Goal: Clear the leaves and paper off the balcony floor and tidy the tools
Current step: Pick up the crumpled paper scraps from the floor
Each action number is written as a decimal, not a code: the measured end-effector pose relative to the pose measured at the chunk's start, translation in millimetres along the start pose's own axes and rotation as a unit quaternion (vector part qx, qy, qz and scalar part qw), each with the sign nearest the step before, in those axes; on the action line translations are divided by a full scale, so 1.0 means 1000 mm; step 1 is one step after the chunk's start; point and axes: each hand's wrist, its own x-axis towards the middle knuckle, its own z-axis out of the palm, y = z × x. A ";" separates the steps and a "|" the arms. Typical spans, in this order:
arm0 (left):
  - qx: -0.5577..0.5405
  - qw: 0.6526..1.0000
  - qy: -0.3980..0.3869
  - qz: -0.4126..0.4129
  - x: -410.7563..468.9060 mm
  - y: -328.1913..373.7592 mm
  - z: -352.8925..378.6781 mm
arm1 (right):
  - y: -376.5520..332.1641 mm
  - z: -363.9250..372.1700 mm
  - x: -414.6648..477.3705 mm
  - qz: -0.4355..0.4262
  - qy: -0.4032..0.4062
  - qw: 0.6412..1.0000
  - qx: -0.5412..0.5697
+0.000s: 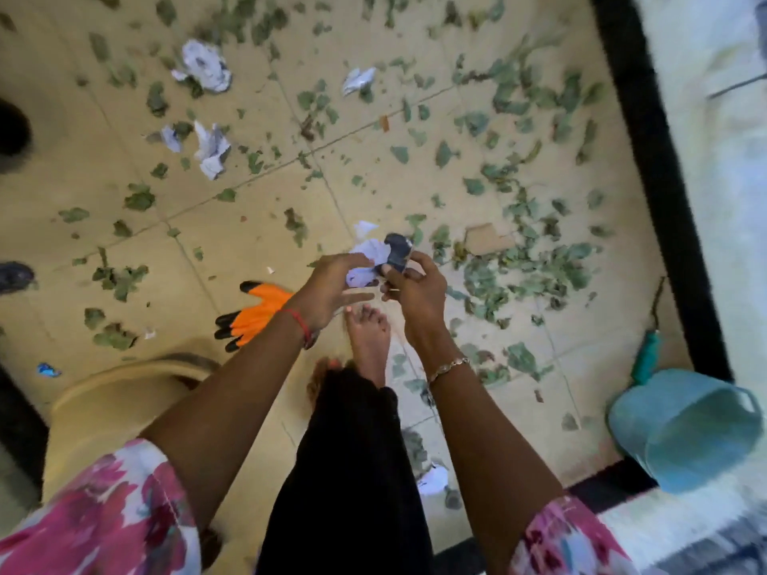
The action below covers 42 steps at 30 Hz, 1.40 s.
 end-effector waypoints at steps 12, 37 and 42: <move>0.232 0.971 -0.048 0.032 0.039 -0.021 0.094 | 0.019 -0.076 0.028 0.000 0.011 0.999 0.036; 0.357 0.930 -0.006 0.088 0.076 -0.032 0.108 | 0.046 -0.156 0.098 -0.106 0.125 0.970 -0.181; 0.404 0.907 -0.051 0.112 -0.005 -0.040 0.112 | 0.073 -0.180 -0.014 -0.033 0.211 0.971 -0.106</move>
